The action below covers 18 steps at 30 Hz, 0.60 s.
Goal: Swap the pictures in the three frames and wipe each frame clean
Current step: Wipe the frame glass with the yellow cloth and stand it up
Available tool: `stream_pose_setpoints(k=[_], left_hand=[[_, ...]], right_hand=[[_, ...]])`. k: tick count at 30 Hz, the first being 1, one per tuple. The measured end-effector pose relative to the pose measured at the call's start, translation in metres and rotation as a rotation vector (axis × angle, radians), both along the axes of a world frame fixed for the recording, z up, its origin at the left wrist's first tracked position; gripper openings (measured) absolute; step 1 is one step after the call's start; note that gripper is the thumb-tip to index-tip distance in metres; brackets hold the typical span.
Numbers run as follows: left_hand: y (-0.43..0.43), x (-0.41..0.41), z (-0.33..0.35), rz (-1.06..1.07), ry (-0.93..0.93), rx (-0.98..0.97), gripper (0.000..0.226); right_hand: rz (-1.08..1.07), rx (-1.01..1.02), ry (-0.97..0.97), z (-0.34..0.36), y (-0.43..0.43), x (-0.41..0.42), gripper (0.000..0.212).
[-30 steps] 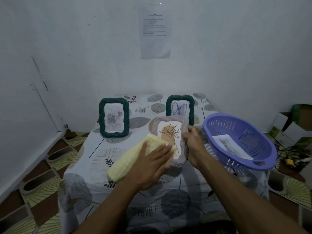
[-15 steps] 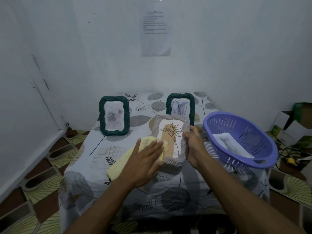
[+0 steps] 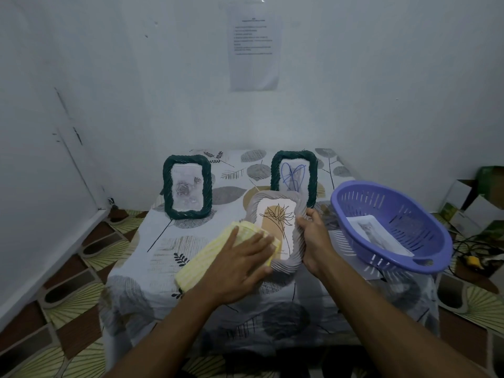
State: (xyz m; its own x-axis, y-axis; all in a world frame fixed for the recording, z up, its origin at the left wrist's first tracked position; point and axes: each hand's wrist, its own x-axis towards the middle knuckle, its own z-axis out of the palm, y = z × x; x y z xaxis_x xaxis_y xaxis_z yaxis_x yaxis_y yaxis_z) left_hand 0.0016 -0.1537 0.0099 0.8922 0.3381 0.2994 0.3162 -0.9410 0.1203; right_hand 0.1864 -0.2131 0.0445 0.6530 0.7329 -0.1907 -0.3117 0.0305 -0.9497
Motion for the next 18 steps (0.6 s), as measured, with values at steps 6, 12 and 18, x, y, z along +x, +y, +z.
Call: stream_pose_setpoints(k=[6, 12, 18], left_hand=[[0.011, 0.003, -0.001, 0.235, -0.041, 0.033, 0.075], [0.017, 0.021, 0.01, 0.26, -0.059, -0.031, 0.082], [0.013, 0.012, -0.005, 0.098, -0.229, -0.184, 0.065]], right_hand=[[0.088, -0.013, 0.002, -0.003, -0.004, -0.004, 0.018], [0.147, -0.009, -0.033, -0.005, -0.005, -0.014, 0.019], [0.052, 0.001, -0.022, -0.002, -0.004, -0.004, 0.015]])
